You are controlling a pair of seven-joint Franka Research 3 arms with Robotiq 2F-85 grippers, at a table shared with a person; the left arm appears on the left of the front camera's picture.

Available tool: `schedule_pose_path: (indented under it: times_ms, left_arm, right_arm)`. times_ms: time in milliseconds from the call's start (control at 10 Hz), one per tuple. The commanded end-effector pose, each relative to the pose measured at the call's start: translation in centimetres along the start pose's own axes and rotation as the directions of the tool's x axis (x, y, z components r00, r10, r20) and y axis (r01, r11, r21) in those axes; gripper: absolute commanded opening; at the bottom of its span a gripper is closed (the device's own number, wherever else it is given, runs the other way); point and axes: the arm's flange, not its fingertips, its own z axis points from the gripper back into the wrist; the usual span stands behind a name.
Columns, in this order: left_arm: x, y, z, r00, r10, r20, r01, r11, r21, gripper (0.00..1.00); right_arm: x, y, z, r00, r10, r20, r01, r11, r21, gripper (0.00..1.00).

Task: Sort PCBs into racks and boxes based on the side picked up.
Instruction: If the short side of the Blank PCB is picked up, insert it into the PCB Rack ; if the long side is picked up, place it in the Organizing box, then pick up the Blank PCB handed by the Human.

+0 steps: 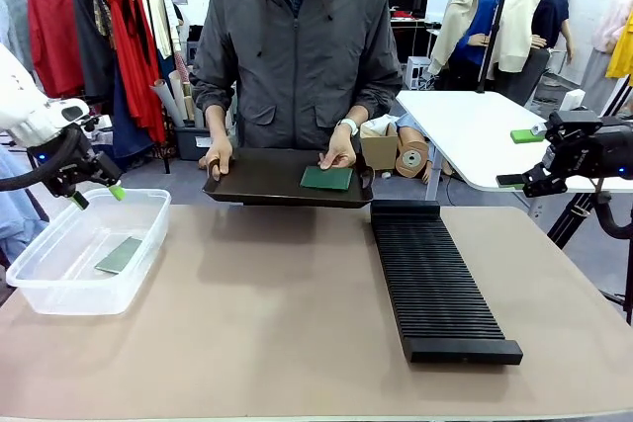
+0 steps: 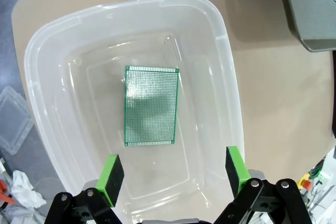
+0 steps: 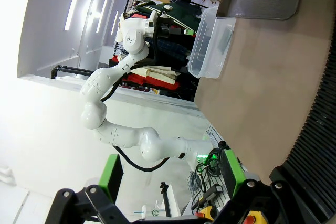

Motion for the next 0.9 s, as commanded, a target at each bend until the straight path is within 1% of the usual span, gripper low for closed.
schedule_pose_path:
  times_ms: [0, 200, 400, 500, 600, 700, 800]
  left_arm:
    - [0.3, -0.2, 0.2, 1.000, 0.023, -0.019, -0.023, 1.000, 0.003, 1.00]
    - [0.4, -0.1, 0.1, 0.999, 0.029, -0.022, -0.029, 1.000, -0.004, 1.00]
    - [0.5, -0.1, 0.2, 0.999, 0.027, -0.022, -0.028, 0.996, -0.081, 1.00]
    - [0.4, 0.6, 0.6, 0.998, 0.058, -0.004, -0.058, 0.990, -0.131, 1.00]
    - [0.4, 1.2, 0.8, 0.998, 0.067, -0.012, -0.068, 0.973, -0.219, 1.00]
    - [0.4, 1.7, 1.3, 0.997, 0.070, -0.016, -0.071, 0.935, -0.346, 1.00]
    - [0.2, 2.2, 2.0, 0.997, 0.079, -0.017, -0.079, 0.899, -0.432, 1.00]
  right_arm:
    - [0.1, 0.4, 0.1, 1.000, 0.004, 0.001, -0.004, 1.000, 0.004, 1.00]
    - [0.1, 0.4, 0.1, 1.000, 0.004, 0.001, -0.004, 1.000, 0.004, 1.00]
    - [0.1, 0.4, 0.1, 1.000, 0.004, 0.001, -0.004, 1.000, 0.004, 1.00]
    - [0.1, 0.4, 0.1, 1.000, 0.004, 0.001, -0.004, 1.000, 0.004, 1.00]
    - [0.1, 0.4, 0.1, 1.000, 0.004, 0.001, -0.004, 1.000, 0.004, 1.00]
    - [0.1, 0.4, 0.1, 1.000, 0.004, 0.001, -0.004, 1.000, 0.004, 1.00]
    - [0.1, 0.4, 0.1, 1.000, 0.004, 0.001, -0.004, 1.000, 0.004, 1.00]
